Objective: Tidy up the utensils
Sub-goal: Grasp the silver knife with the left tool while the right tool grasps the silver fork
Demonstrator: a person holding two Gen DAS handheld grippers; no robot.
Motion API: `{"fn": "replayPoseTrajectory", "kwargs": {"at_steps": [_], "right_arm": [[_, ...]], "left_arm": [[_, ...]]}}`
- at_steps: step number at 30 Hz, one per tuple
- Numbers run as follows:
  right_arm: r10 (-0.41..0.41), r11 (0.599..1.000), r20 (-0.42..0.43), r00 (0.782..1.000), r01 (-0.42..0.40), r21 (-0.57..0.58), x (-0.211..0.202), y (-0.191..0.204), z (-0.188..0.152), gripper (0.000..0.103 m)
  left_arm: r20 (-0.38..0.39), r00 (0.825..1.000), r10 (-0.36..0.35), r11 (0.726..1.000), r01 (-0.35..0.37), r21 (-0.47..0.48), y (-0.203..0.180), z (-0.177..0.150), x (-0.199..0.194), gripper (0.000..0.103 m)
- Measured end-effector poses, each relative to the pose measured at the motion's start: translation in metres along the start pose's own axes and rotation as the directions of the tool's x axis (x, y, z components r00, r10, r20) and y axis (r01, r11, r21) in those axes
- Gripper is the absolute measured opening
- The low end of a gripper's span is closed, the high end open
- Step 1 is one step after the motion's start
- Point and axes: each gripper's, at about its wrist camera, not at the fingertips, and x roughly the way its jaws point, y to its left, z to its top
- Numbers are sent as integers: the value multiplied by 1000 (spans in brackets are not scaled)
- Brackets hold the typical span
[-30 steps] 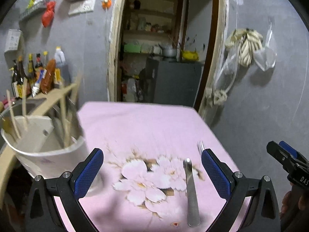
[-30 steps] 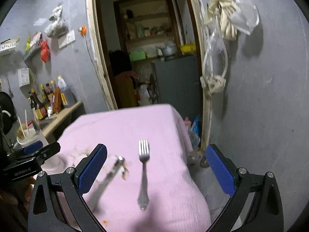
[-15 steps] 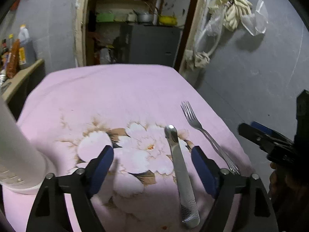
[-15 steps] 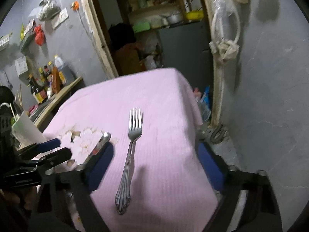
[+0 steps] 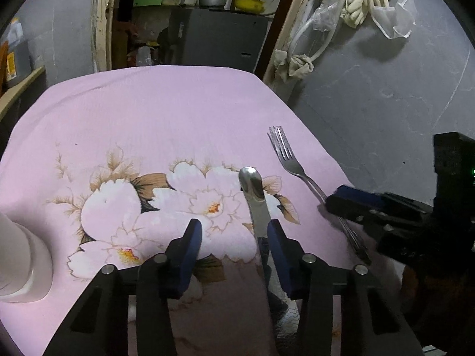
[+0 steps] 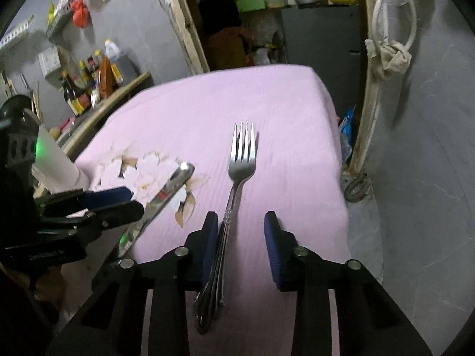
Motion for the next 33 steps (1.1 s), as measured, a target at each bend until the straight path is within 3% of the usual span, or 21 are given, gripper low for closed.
{"fn": "replayPoseTrajectory", "kwargs": {"at_steps": [4, 8, 13, 23, 33], "right_arm": [[5, 1000, 3, 1000, -5, -29, -6, 9, -5, 9], [3, 1000, 8, 1000, -3, -4, -16, 4, -12, 8], [-10, 999, 13, 1000, 10, 39, -25, -3, -22, 7], [-18, 996, 2, 1000, 18, 87, -34, -6, -34, 7], [3, 995, 1, 1000, -3, 97, -45, 6, -44, 7]], "left_arm": [[-16, 999, -30, 1000, 30, 4, -4, 3, 4, 35], [-35, 998, -48, 999, 49, 13, -8, 7, 10, 27], [-62, 997, -51, 997, 54, 48, -16, 11, 16, 26], [-93, 994, 60, 989, -46, 142, -39, 14, 20, 17], [-88, 992, 93, 994, -88, 59, -25, -6, -8, 16]]}}
